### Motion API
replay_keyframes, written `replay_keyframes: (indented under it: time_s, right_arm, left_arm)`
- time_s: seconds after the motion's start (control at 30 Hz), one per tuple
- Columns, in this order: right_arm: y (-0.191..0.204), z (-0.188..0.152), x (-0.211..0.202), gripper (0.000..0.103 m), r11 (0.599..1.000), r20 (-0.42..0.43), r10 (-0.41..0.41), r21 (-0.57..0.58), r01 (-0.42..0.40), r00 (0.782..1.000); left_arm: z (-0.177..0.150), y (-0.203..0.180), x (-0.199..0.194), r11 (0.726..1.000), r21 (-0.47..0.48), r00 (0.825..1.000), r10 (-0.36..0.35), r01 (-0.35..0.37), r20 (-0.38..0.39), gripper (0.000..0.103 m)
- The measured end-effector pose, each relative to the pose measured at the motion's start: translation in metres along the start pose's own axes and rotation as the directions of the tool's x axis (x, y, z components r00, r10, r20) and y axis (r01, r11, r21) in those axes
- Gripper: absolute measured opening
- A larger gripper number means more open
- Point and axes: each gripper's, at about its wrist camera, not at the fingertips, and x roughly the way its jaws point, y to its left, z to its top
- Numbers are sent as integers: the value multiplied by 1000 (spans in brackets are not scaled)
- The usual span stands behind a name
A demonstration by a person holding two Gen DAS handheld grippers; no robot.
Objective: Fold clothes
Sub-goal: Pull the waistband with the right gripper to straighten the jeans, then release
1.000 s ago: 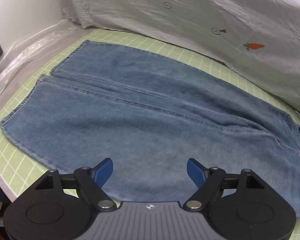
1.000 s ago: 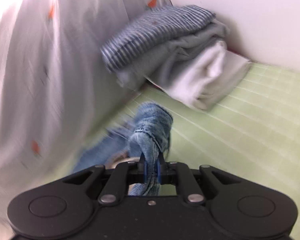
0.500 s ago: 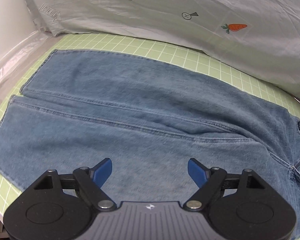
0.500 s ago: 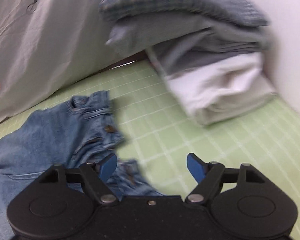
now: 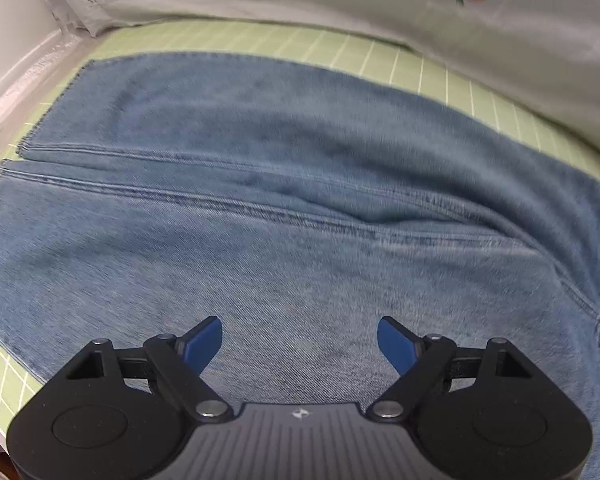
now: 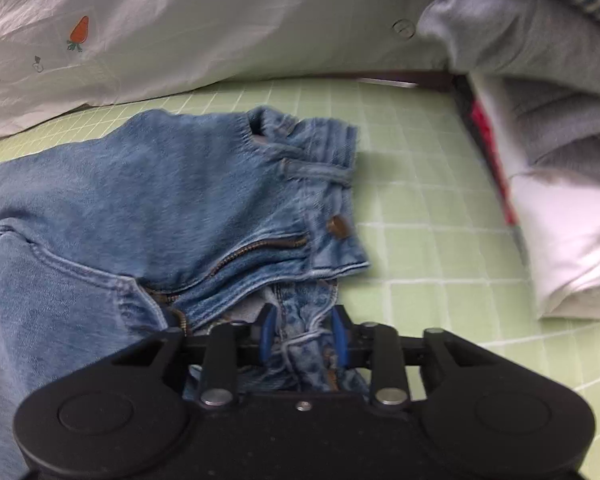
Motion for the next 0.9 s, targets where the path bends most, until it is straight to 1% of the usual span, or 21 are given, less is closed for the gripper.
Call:
replay_keyframes:
  time_s: [0.03,0.07,0.13,0.17,0.2,0.23,0.27,0.3,0.33,0.47,0.53,0.6,0.67,0.7,0.73,0.77,0.8,0.83,0.9]
  right_arm:
    - [-3,0,-2,23,999,11,-51,7,51,999]
    - [-7,1,-2,23,996,11,-83,42,83,996]
    - [-13,4,-2,27,989,-6,-91,117,91,996]
    - [-13,7,-4,29,988,3,-95,120,94,995]
    - [-14,10,-8,34,986,27,-110,131,106,994]
    - [-16,14,-14,45,980,70,-137,155,125,988]
    - [-19,19,-18,53,975,108,-155,178,135,982]
    - [-21,25,-21,68,971,140,-159,199,129,977]
    - [-24,31,-19,74,973,161,-132,211,97,978]
    - [-20,59,18,73,986,173,-16,168,-13,985]
    - [-19,71,38,75,985,166,5,168,-33,986]
    - [-16,81,57,75,984,140,38,167,-62,989]
    - [-14,90,73,71,984,108,84,151,-100,991]
    - [-13,94,77,64,987,107,89,123,-102,990]
    - [-12,98,79,56,993,118,71,85,-82,990]
    - [-12,101,80,54,998,133,23,57,-30,991]
    - [-14,104,81,55,998,146,-46,56,38,988]
    - [-18,105,82,55,993,151,-99,80,87,984]
    - [-23,105,85,55,977,142,-179,140,159,973]
  left_arm:
    - [1,-2,5,1000,6,1000,15,-15,-13,85]
    - [3,-4,8,1000,6,1000,21,-21,-22,85]
    - [5,-4,13,1000,3,999,23,-23,-35,85]
    - [7,-5,15,1000,6,999,23,-23,-41,85]
    - [8,-5,16,1000,14,999,28,-27,-46,85]
    - [9,-5,18,999,22,998,34,-33,-51,85]
    - [11,-5,21,999,24,997,41,-40,-58,85]
    - [12,-5,23,999,25,997,44,-43,-65,85]
    - [14,-5,26,999,25,996,46,-45,-73,85]
    - [21,-8,39,998,34,993,55,-52,-100,85]
    - [25,-12,43,998,43,993,58,-54,-102,85]
    - [28,-14,46,997,47,993,59,-54,-101,85]
    - [30,-14,49,998,36,994,57,-54,-96,89]
    - [31,-13,50,998,30,994,56,-53,-96,90]
    - [32,-13,51,998,24,994,54,-52,-96,92]
    - [32,-11,52,999,13,994,49,-48,-99,93]
    - [31,-8,54,999,1,994,44,-44,-102,94]
    - [31,-6,55,999,-11,994,38,-39,-106,96]
    - [30,-3,57,999,-38,993,17,-22,-115,98]
